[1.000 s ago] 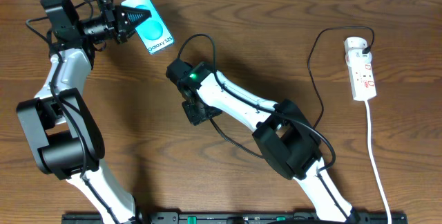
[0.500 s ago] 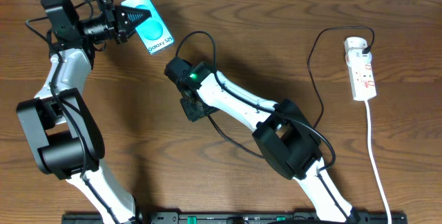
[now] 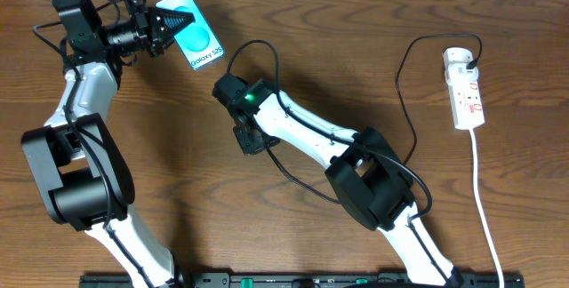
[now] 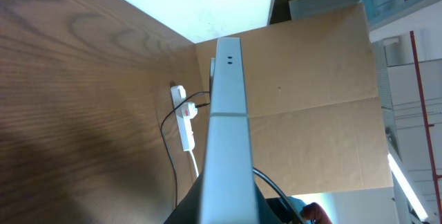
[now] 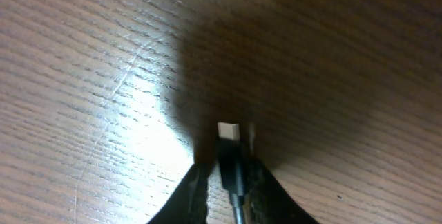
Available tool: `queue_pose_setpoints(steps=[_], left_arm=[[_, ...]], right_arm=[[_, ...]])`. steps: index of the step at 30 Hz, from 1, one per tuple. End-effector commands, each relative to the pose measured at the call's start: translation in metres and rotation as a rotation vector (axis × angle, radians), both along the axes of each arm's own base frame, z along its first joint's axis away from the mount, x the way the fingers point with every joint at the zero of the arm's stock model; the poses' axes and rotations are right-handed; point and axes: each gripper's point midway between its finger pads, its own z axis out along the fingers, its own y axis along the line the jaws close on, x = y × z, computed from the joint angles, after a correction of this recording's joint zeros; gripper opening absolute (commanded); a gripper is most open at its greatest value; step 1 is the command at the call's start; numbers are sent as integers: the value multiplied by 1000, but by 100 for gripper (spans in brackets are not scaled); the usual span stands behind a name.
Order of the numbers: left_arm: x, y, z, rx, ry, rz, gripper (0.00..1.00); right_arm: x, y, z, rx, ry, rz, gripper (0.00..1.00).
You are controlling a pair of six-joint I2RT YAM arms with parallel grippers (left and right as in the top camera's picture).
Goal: Plug charger to phone and switch on socket
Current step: 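Close the right gripper on the black cable plug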
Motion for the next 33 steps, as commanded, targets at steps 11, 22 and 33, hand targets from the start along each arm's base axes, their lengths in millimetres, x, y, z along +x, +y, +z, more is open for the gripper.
queue_pose_setpoints(steps=[11, 22, 33], left_arm=[[-7, -2, 30, 13, -79, -29, 7], [-7, -2, 30, 13, -79, -29, 7], [-7, -2, 30, 13, -79, -29, 7]], right_arm=[[-3, -8, -9, -22, 24, -21, 6], [-3, -8, -9, -21, 24, -28, 1], [-2, -7, -9, -16, 19, -28, 5]])
